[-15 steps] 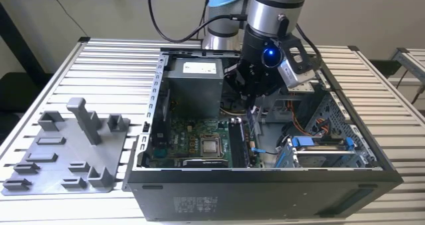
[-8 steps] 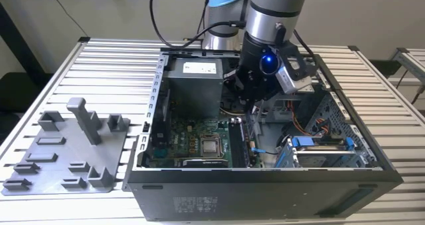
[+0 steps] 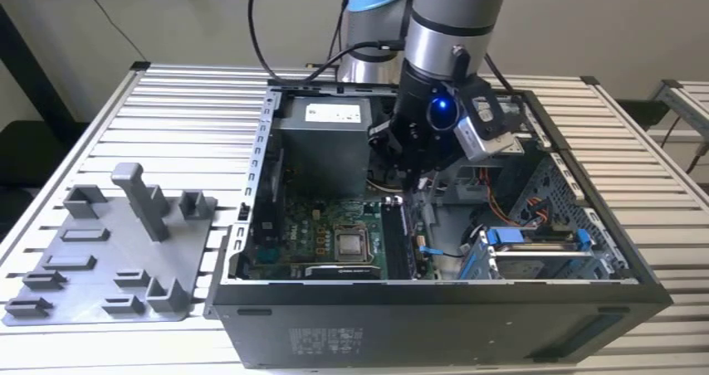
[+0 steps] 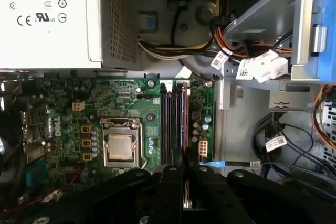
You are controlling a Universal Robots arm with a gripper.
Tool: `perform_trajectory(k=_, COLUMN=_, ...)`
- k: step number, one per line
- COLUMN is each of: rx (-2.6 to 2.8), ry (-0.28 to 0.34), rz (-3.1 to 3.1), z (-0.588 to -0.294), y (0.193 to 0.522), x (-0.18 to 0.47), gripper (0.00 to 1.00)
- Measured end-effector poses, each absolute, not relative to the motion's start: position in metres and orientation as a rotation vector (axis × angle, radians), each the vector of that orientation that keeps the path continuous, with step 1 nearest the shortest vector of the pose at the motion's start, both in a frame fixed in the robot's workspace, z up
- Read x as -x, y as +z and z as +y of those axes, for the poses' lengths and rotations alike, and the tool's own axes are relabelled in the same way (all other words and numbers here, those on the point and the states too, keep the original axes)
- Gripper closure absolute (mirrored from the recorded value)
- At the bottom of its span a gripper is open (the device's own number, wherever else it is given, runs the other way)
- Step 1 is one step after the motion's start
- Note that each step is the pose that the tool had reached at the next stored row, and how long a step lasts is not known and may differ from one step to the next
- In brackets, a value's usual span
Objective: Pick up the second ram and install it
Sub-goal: 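Insert the second ram into the second slot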
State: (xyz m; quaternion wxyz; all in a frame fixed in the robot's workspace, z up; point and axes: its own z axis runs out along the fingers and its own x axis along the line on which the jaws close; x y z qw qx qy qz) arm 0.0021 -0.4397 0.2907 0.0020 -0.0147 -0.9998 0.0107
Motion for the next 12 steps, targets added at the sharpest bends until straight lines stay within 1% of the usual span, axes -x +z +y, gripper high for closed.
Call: perform_trajectory(k=12, rx=0.046, ry=0.033, rz=-3.137, z=-0.444, y=0.27, x=0.002, gripper=0.86)
